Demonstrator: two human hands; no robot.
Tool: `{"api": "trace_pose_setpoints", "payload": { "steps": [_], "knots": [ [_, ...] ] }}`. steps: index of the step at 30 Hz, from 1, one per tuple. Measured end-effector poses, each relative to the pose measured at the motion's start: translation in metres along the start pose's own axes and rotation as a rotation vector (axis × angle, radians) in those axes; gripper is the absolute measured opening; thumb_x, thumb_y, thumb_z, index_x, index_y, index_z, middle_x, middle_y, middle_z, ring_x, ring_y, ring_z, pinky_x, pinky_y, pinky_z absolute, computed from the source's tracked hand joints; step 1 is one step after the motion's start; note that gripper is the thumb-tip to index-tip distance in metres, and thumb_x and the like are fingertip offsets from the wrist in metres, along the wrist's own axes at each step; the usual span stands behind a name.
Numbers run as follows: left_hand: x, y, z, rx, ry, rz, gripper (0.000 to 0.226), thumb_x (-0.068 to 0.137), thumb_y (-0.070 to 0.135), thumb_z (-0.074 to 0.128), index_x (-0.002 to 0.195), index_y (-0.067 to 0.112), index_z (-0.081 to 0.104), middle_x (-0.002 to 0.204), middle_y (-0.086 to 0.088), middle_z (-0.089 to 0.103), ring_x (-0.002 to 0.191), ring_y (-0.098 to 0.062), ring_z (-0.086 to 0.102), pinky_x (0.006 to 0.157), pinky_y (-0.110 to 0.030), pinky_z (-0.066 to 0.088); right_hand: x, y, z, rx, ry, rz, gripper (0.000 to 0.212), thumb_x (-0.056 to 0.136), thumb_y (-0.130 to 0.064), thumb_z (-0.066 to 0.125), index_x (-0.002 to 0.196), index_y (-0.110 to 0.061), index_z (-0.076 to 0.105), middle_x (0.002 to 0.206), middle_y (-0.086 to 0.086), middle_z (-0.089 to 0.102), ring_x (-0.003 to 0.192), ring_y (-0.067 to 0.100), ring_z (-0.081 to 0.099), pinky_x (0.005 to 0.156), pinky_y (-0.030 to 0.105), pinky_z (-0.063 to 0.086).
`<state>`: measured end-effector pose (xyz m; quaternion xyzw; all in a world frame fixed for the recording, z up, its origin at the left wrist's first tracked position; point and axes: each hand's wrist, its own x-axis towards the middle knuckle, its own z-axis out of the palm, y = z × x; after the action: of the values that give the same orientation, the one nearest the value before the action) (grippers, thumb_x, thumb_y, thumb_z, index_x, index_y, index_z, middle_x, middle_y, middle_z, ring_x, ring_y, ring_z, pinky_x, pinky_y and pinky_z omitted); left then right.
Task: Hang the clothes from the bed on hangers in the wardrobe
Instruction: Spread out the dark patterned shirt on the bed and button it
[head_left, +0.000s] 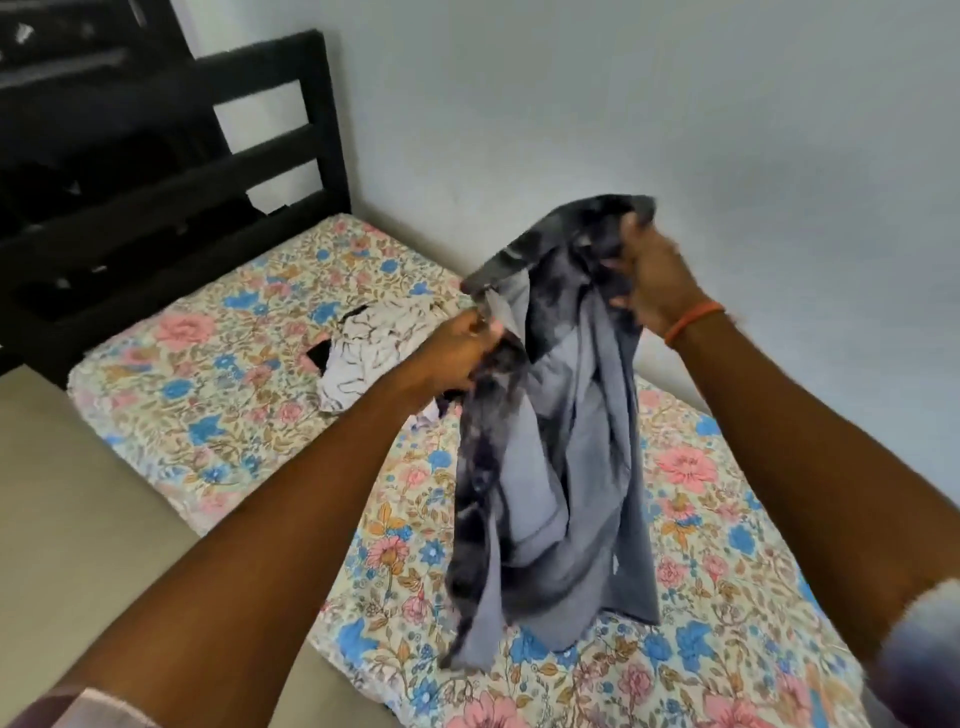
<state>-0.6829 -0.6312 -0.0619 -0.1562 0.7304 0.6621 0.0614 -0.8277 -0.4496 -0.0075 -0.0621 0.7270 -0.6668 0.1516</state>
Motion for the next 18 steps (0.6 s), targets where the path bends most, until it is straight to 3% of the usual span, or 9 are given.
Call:
{"api": "trace_pose_setpoints", "payload": {
  "steps": [2, 3, 5, 7, 10, 11, 14, 16, 18],
  "knots": [
    [0.029, -0.083, 0.000, 0.162, -0.168, -0.068, 0.056, 0.100, 0.023, 0.055, 0.151, 0.013, 0.034, 0.142, 0.004, 0.046, 0.128, -0.014, 0.046, 0.090, -0.018, 0.039, 0.036, 0.088, 0.015, -0.152, -0.148, 0.007, 0.017, 0.104, -0.027, 0.048, 0.118, -0.037, 0.052, 0.103, -0.011, 0.062, 0.079, 0.000, 0.060, 0.069, 0.025, 0.052],
    [0.036, -0.134, 0.006, 0.226, -0.194, -0.104, 0.060, 0.099, 0.019, 0.057, 0.152, 0.011, 0.030, 0.144, 0.004, 0.041, 0.129, -0.011, 0.040, 0.089, -0.012, 0.034, 0.051, 0.138, 0.016, -0.282, -0.164, 0.001, 0.029, 0.103, -0.014, 0.049, 0.125, -0.033, 0.051, 0.111, -0.005, 0.061, 0.088, 0.004, 0.060, 0.077, 0.026, 0.055],
    [0.043, -0.255, 0.037, 0.303, -0.223, -0.191, 0.059, 0.097, 0.023, 0.061, 0.148, 0.007, 0.036, 0.141, 0.003, 0.042, 0.121, -0.008, 0.040, 0.087, -0.009, 0.032, 0.065, 0.260, 0.009, -0.610, -0.155, 0.038, 0.034, 0.097, -0.001, 0.056, 0.130, -0.009, 0.054, 0.125, 0.013, 0.059, 0.112, 0.024, 0.057, 0.099, 0.031, 0.044],
    [0.026, -0.366, 0.082, 0.352, -0.247, -0.308, 0.069, 0.087, 0.048, 0.064, 0.138, 0.005, 0.048, 0.134, -0.006, 0.055, 0.121, -0.018, 0.052, 0.093, -0.022, 0.044, 0.050, 0.381, -0.019, -0.918, -0.141, 0.211, 0.040, 0.094, -0.012, 0.064, 0.131, 0.001, 0.054, 0.135, 0.020, 0.055, 0.125, 0.034, 0.052, 0.105, 0.037, 0.038],
    [0.005, -0.473, 0.155, 0.273, -0.142, -0.362, 0.087, 0.075, 0.062, 0.062, 0.145, 0.016, 0.038, 0.143, -0.004, 0.046, 0.123, -0.024, 0.053, 0.102, -0.036, 0.045, 0.006, 0.517, -0.066, -1.207, -0.066, 0.374, 0.055, 0.085, -0.046, 0.062, 0.128, -0.013, 0.055, 0.136, 0.019, 0.053, 0.126, 0.037, 0.050, 0.104, 0.045, 0.042],
    [0.006, -0.494, 0.173, 0.312, -0.044, -0.337, 0.090, 0.074, 0.064, 0.063, 0.145, 0.016, 0.036, 0.143, -0.003, 0.046, 0.124, -0.025, 0.051, 0.103, -0.038, 0.045, -0.006, 0.545, -0.076, -1.202, -0.046, 0.357, 0.063, 0.080, -0.054, 0.058, 0.132, -0.018, 0.052, 0.140, 0.019, 0.049, 0.127, 0.038, 0.049, 0.104, 0.046, 0.042],
    [0.022, -0.499, 0.198, 0.537, 0.328, -0.319, 0.063, 0.084, 0.056, 0.061, 0.126, 0.012, 0.046, 0.122, -0.007, 0.058, 0.112, -0.028, 0.058, 0.091, -0.042, 0.051, -0.021, 0.591, -0.084, -1.342, 0.072, 0.265, 0.066, 0.091, -0.057, 0.050, 0.150, -0.031, 0.035, 0.157, 0.012, 0.026, 0.139, 0.039, 0.035, 0.109, 0.054, 0.034],
    [0.039, -0.496, 0.204, 0.598, 0.404, -0.346, 0.051, 0.087, 0.049, 0.056, 0.120, 0.010, 0.049, 0.114, -0.008, 0.061, 0.106, -0.029, 0.060, 0.088, -0.044, 0.053, -0.031, 0.613, -0.081, -1.437, 0.192, 0.126, 0.060, 0.097, -0.051, 0.044, 0.153, -0.032, 0.030, 0.162, 0.010, 0.020, 0.146, 0.033, 0.024, 0.112, 0.057, 0.023],
    [0.052, -0.494, 0.212, 0.696, 0.427, -0.353, 0.047, 0.087, 0.046, 0.054, 0.116, 0.009, 0.053, 0.112, -0.010, 0.062, 0.105, -0.030, 0.060, 0.087, -0.045, 0.053, -0.032, 0.628, -0.077, -1.423, 0.281, 0.023, 0.059, 0.098, -0.050, 0.046, 0.152, -0.031, 0.033, 0.160, 0.011, 0.027, 0.144, 0.033, 0.027, 0.111, 0.060, 0.020]
  ]
}}
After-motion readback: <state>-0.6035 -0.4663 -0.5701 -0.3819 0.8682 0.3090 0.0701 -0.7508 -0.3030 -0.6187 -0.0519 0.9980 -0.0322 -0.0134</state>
